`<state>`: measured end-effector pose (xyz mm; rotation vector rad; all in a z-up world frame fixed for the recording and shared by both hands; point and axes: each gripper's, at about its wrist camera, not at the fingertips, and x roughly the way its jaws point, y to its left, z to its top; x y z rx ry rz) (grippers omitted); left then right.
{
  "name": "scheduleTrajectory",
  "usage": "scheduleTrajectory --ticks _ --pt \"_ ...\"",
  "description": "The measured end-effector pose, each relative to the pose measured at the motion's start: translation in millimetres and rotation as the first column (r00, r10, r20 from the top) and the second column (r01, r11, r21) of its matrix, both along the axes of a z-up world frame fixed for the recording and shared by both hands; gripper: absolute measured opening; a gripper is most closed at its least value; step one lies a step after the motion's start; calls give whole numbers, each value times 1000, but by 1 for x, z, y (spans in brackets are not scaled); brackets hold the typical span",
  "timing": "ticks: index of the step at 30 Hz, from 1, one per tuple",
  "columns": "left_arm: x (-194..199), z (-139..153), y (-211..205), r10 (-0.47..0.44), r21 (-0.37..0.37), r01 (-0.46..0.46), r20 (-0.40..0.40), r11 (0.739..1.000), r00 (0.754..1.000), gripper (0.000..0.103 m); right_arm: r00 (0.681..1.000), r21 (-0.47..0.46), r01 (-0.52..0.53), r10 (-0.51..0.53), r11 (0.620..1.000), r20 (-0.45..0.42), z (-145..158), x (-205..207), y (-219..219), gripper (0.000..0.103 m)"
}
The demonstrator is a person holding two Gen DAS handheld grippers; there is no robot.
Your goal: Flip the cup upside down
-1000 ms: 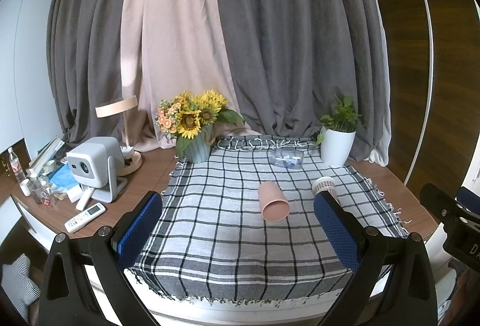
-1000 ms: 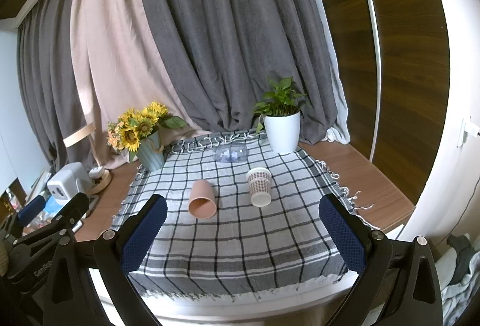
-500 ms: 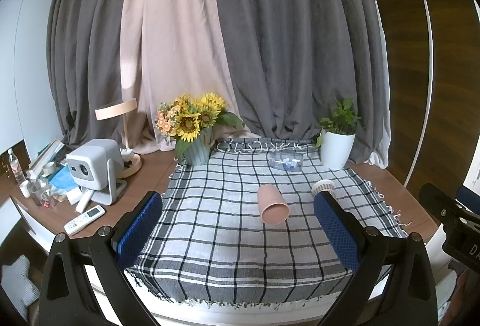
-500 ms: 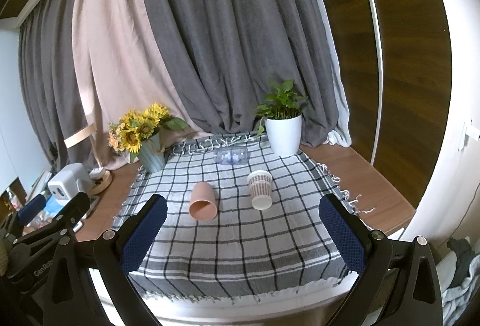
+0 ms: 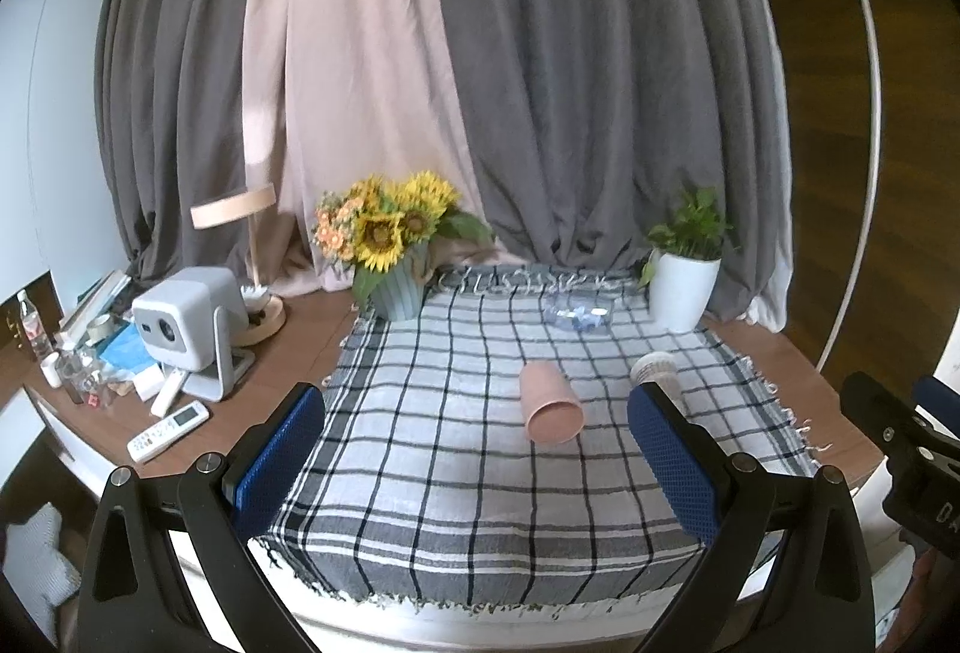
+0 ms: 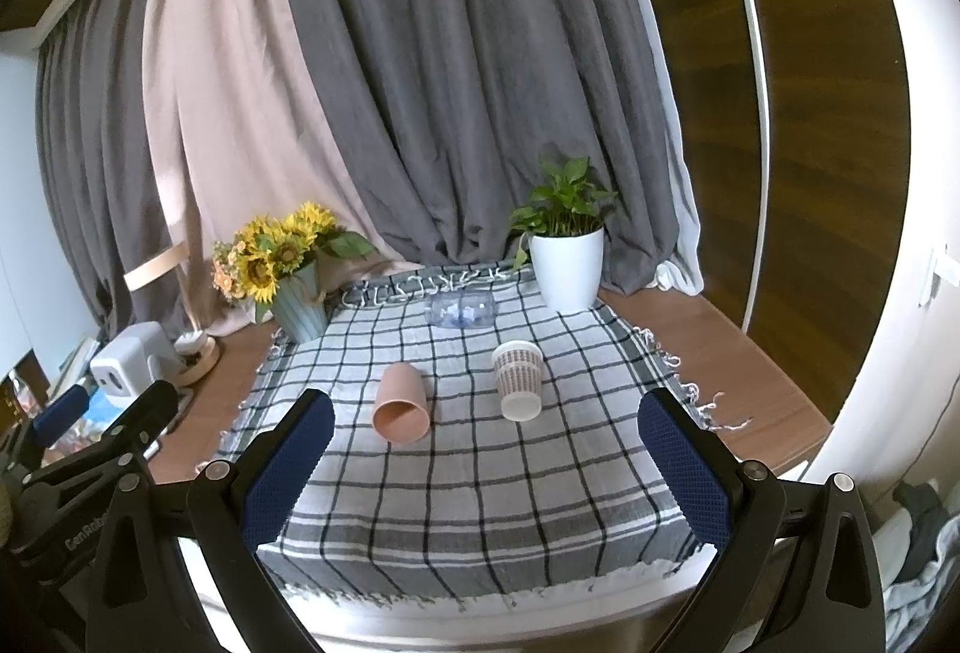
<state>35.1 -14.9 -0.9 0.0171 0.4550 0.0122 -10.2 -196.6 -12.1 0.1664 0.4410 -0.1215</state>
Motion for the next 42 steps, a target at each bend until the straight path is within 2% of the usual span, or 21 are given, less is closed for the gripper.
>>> scheduleTrajectory --ticks 9,15,19,23,25,29,35,39,42 --pt "68 -25 15 15 -8 -16 -108 1000 994 103 997 -1 -18 18 1000 -72 -20 59 5 102" --pt "121 -33 28 4 -27 -8 -139 1000 990 103 996 -20 -31 29 999 -89 -23 115 21 102" --pt "159 -39 31 2 -14 -5 -173 1000 985 103 997 -40 -18 16 999 -71 -23 146 27 102" --pt "203 -46 30 27 -16 -32 -243 999 970 103 992 -41 -39 34 998 -121 -26 186 29 102" --pt "218 -48 28 35 -24 -42 -253 999 967 103 987 -45 -51 43 998 -153 -27 210 27 102" --pt "257 -58 22 108 -28 -125 -333 992 937 103 970 -68 -91 73 994 -233 -32 259 21 102" --pt "302 -70 5 193 -9 -213 -386 977 902 103 929 -85 -184 144 979 -341 -43 330 10 102" --pt "333 -79 -9 229 12 -247 -420 969 878 103 889 -103 -280 217 954 -404 -52 379 8 102" --pt "354 -86 -13 294 34 -312 -440 949 849 103 861 -125 -342 258 931 -439 -59 412 8 102"
